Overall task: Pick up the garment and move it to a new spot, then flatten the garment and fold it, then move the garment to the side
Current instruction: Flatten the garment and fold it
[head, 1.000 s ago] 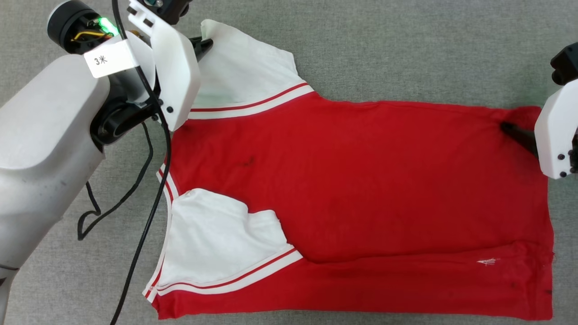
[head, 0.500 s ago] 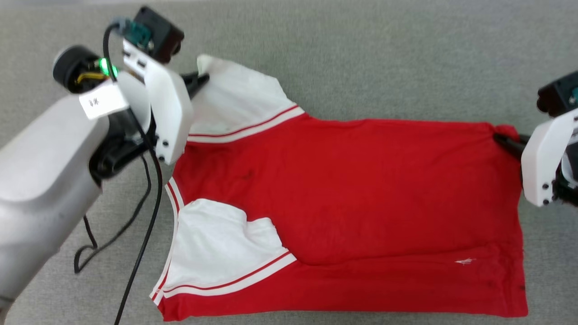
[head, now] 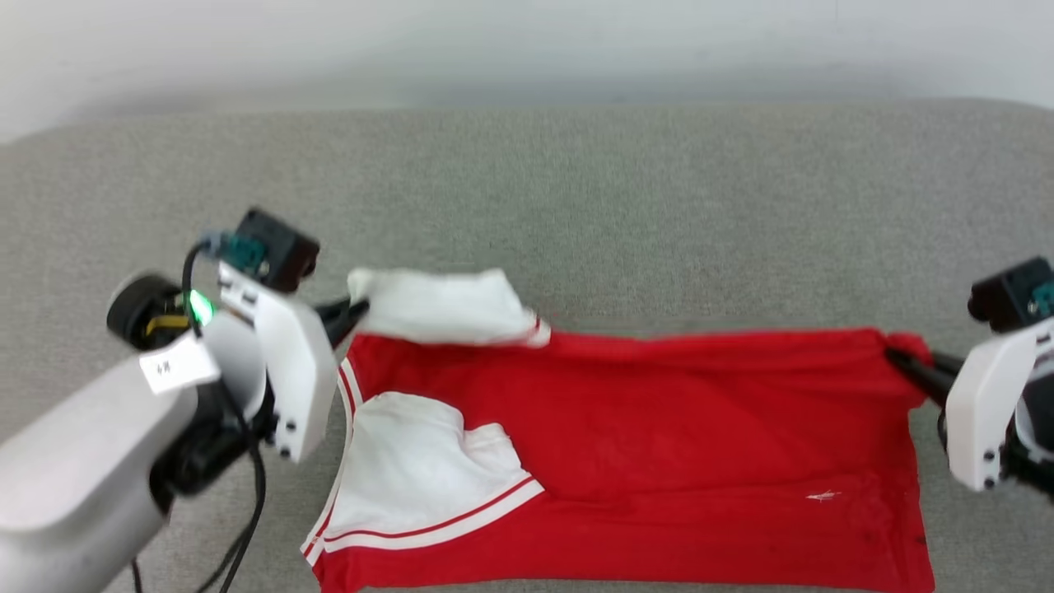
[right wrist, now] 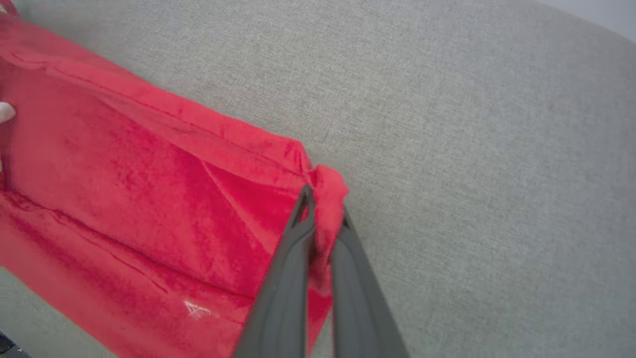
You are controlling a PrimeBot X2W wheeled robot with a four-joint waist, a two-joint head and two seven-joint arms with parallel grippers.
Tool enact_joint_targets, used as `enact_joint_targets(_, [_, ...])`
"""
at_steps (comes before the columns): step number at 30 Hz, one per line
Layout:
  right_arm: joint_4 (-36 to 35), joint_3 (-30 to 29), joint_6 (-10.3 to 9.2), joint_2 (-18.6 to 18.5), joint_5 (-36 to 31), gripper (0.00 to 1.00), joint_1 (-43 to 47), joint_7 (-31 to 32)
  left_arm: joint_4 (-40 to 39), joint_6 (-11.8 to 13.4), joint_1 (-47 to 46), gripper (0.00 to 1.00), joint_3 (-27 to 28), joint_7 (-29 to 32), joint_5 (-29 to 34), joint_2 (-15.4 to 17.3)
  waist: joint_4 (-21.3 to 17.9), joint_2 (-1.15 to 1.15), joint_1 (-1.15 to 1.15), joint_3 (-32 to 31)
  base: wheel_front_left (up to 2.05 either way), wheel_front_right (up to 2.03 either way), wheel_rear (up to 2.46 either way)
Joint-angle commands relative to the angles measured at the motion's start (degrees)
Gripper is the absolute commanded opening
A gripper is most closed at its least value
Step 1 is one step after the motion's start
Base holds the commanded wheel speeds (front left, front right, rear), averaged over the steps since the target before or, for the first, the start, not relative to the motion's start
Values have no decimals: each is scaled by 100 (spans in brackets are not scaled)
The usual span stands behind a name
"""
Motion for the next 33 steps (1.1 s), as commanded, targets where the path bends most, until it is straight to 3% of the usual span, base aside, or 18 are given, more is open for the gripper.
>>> enact_joint_targets(1, [-108, -64, -5, -10, -32, 0, 279, -54, -172, 151, 287, 0, -3, -67, -66, 125, 20, 0, 0, -184, 0, 0, 0])
enact_joint_targets(9, [-476, -451, -5, 40, -63, 0, 1259, -152, -801, 687, 1401, 0, -113, -348, -343, 561, 8, 0, 0, -452, 0, 0, 0])
enact_joint_targets(15, [-656, -766, -5, 188, -106, 0, 1956, -143, -966, 959, 2041, 0, -212, -529, -546, 656, -4, 0, 0, -448, 0, 0, 0])
enact_joint_targets(21, [-623, -948, -5, 444, -129, 0, 2386, -10, -711, 1017, 2446, 0, -312, -671, -747, 486, -44, 0, 0, -305, 0, 0, 0])
enact_joint_targets(27, [-284, -910, -6, 651, -176, 0, 2561, -19, -203, 885, 2505, 0, -345, -816, -808, 231, -24, 0, 0, -211, 0, 0, 0])
enact_joint_targets(28, [-229, -938, -7, 684, -202, 10, 2547, -102, -146, 889, 2494, 7, -321, -877, -802, 183, -22, 0, 0, -211, 0, 0, 0])
enact_joint_targets(29, [-195, -966, -7, 711, -207, 87, 2525, -167, -103, 894, 2486, 75, -294, -956, -786, 141, -20, 0, 0, -219, 0, 0, 0])
enact_joint_targets(30, [-206, -972, -7, 718, -211, 100, 2494, -240, -82, 912, 2482, 100, -255, -1063, -770, 109, -21, 0, 0, -238, 0, 0, 0])
enact_joint_targets(33, [-291, -998, -7, 717, -212, 100, 2452, -392, -66, 955, 2507, 100, -172, -1318, -722, 74, -18, 0, 0, -294, 0, 0, 0])
